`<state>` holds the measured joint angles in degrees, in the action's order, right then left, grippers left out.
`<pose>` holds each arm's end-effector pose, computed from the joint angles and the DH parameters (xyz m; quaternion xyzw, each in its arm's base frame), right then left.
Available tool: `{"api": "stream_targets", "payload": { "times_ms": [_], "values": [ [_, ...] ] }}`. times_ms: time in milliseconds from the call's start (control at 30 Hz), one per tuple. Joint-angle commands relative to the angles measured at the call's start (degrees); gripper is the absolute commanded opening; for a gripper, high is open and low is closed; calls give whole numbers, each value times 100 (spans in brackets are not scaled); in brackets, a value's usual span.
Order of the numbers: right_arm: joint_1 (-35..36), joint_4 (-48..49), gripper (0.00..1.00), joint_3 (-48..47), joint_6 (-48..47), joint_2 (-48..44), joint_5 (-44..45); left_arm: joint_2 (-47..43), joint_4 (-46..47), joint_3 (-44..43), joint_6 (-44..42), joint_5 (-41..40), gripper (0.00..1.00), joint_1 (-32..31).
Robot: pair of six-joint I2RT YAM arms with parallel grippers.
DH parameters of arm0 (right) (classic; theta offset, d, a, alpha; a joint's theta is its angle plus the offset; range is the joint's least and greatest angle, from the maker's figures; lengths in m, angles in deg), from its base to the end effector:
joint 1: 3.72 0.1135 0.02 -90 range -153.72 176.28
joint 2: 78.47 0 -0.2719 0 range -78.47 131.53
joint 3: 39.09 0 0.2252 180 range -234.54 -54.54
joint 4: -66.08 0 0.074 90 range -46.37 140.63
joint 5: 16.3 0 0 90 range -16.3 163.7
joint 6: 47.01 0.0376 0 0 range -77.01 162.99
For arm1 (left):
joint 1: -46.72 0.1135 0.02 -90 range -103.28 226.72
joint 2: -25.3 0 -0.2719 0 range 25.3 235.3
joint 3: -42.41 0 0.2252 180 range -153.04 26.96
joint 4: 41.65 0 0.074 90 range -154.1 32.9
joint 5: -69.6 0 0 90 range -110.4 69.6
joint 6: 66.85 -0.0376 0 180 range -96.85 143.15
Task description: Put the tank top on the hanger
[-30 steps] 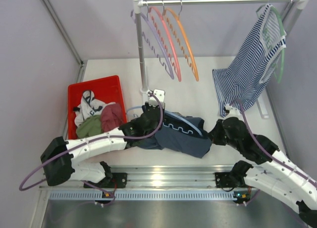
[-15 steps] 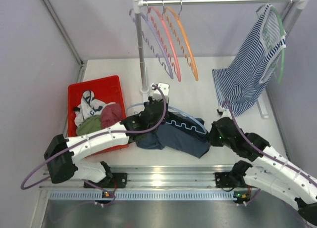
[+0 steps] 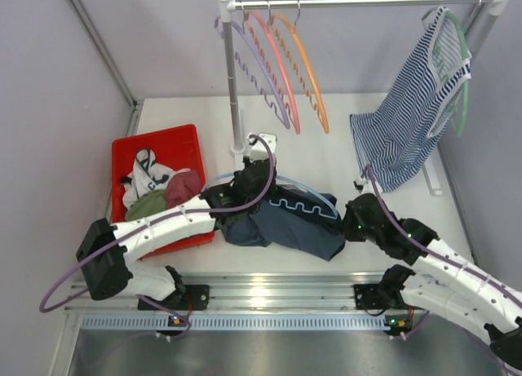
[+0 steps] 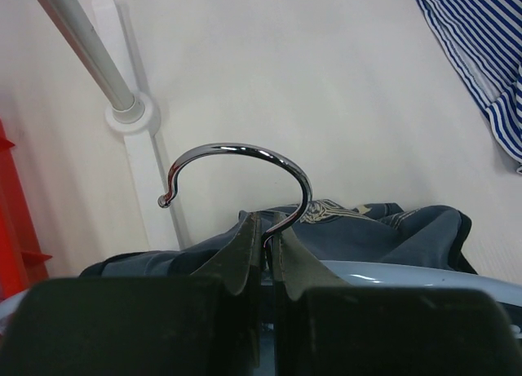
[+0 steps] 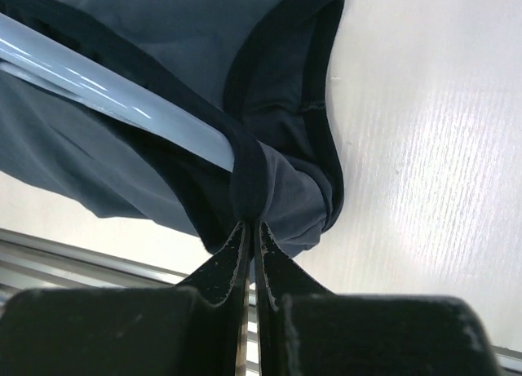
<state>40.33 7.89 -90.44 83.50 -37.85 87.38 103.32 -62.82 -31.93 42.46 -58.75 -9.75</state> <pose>0.0850 0.0698 0.2510 0.0146 0.9261 0.1602 0.3412 0.1753 -0.2224 0.3215 0.0860 0.8108 -0.0939 0.5713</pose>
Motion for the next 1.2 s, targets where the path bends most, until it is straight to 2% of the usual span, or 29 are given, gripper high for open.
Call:
{"api": "stream_targets", "payload": {
  "times_ms": [0,667,900,1167],
  "values": [
    [-63,354,0,197,18,42,-4,-348,220,-324,327,99,0,31],
    [-55,662,0,619,141,-19,-172,-718,1037,-61,996,100,0,92],
    [-63,539,0,532,177,-212,-207,-569,1318,45,829,-278,0,101],
    [-116,161,0,338,212,-397,4,-770,1503,396,592,-129,0,101]
  ]
}}
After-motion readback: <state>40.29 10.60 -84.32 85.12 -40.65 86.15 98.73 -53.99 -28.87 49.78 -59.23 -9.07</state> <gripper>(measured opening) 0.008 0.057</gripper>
